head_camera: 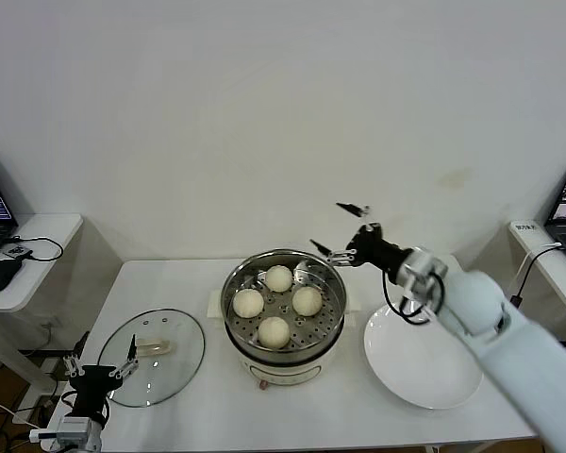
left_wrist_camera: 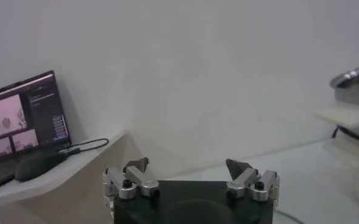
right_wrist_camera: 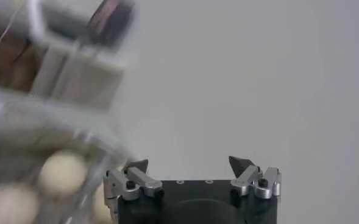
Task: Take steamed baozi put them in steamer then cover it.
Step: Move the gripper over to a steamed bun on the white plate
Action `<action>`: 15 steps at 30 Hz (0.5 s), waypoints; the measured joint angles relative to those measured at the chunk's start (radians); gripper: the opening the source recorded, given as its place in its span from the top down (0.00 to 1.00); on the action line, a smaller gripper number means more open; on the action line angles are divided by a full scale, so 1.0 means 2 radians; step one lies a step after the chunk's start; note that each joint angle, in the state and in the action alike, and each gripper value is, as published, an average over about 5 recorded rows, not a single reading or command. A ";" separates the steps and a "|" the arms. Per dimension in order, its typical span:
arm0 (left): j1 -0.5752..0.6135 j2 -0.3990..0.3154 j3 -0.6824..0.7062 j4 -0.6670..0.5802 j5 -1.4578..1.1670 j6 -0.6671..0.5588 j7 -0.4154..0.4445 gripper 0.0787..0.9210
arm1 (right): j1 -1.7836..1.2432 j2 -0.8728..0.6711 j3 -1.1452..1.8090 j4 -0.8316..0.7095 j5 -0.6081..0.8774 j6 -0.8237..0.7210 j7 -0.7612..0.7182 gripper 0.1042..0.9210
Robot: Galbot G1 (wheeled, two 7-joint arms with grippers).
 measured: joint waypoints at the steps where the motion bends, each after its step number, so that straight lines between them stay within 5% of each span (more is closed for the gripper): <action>1: -0.001 0.001 0.000 0.005 0.016 -0.006 -0.003 0.12 | -0.032 0.017 0.030 0.002 -0.008 0.013 0.002 0.12; 15: 0.006 0.023 -0.035 0.069 0.386 -0.067 -0.049 0.12 | -0.291 0.202 0.312 0.019 -0.061 0.091 0.022 0.12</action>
